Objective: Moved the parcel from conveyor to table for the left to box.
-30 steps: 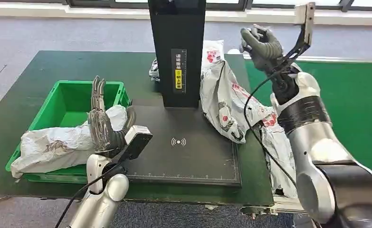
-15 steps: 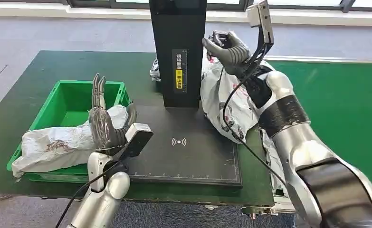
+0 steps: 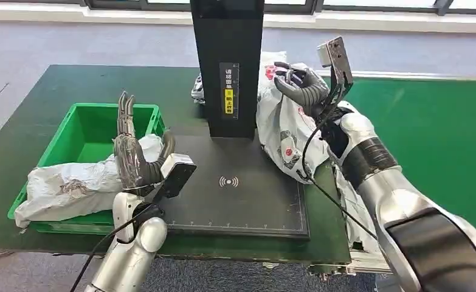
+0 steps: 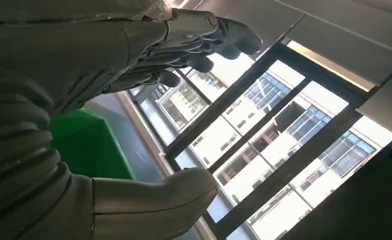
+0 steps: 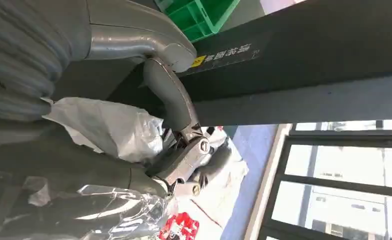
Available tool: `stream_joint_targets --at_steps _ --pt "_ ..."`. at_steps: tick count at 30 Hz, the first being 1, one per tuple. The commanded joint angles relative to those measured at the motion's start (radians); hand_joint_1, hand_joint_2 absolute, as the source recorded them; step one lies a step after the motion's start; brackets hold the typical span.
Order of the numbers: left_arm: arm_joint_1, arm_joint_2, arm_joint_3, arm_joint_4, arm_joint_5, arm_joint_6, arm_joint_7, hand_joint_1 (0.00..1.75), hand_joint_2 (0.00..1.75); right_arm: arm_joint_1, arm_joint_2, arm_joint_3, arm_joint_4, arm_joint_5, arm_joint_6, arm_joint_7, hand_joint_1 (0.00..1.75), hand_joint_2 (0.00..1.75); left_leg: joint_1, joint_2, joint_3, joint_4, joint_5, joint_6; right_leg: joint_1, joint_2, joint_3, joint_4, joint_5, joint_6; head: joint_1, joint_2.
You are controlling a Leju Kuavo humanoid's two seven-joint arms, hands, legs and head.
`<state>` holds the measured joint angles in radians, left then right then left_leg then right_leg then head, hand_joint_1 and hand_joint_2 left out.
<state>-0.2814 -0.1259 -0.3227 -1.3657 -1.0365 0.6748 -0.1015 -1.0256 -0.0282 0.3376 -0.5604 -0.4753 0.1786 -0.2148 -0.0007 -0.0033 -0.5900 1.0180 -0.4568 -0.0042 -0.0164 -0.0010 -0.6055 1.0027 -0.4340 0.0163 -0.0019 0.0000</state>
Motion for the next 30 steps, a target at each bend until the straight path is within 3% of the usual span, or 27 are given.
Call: stream_joint_targets --at_steps 1,8,11,16,21,26,30 --pt "-0.032 0.005 0.004 0.045 -0.006 -0.004 0.01 0.0 1.75 0.013 -0.081 0.068 0.136 0.056 -0.133 -0.026 0.0 1.75 0.001 -0.005 0.003 -0.003 0.001 -0.001 0.002 -0.005 0.005 -0.003 -0.001 -0.001 0.0 0.0" --pt "-0.044 0.01 -0.003 0.064 -0.009 -0.007 0.021 0.0 1.75 0.069 -0.123 -0.003 0.132 0.134 -0.239 -0.084 0.0 1.75 0.002 -0.004 0.002 -0.001 0.0 0.0 0.002 -0.004 0.004 -0.002 0.0 -0.001 0.0 0.0" --pt "-0.051 0.006 -0.001 0.068 -0.008 -0.013 0.022 0.0 1.75 0.069 -0.14 -0.023 0.131 0.214 -0.315 -0.072 0.0 1.75 0.002 -0.003 0.007 -0.008 0.003 -0.001 0.002 -0.004 0.009 -0.009 0.002 -0.002 0.0 0.0" --pt "-0.067 0.004 -0.007 0.087 -0.008 -0.018 0.024 0.0 1.75 0.075 -0.135 -0.012 0.165 0.287 -0.338 -0.024 0.0 1.75 0.001 -0.005 0.002 -0.002 0.001 -0.001 0.001 -0.005 0.004 -0.003 0.0 -0.002 0.0 0.0" --pt "-0.08 0.01 -0.023 0.101 -0.003 -0.021 0.029 0.0 1.75 0.093 -0.104 0.011 0.221 0.403 -0.289 0.081 0.0 1.75 0.002 -0.001 0.003 -0.003 0.001 -0.001 0.002 -0.002 0.004 -0.004 0.001 -0.001 0.0 0.0" --pt "-0.105 0.013 -0.051 0.123 0.004 -0.034 0.034 0.0 1.75 0.136 -0.056 0.075 0.263 0.485 -0.134 0.178 0.0 1.75 0.002 0.0 0.003 -0.002 0.0 -0.001 0.002 -0.001 0.004 -0.003 0.0 -0.001 0.0 0.0" --pt "-0.121 0.02 -0.07 0.138 0.01 -0.039 0.034 0.0 1.75 0.159 -0.036 0.098 0.272 0.504 -0.057 0.199 0.0 1.75 0.002 0.0 0.003 -0.002 0.0 -0.001 0.002 0.0 0.003 -0.003 0.0 -0.001 0.0 0.0"
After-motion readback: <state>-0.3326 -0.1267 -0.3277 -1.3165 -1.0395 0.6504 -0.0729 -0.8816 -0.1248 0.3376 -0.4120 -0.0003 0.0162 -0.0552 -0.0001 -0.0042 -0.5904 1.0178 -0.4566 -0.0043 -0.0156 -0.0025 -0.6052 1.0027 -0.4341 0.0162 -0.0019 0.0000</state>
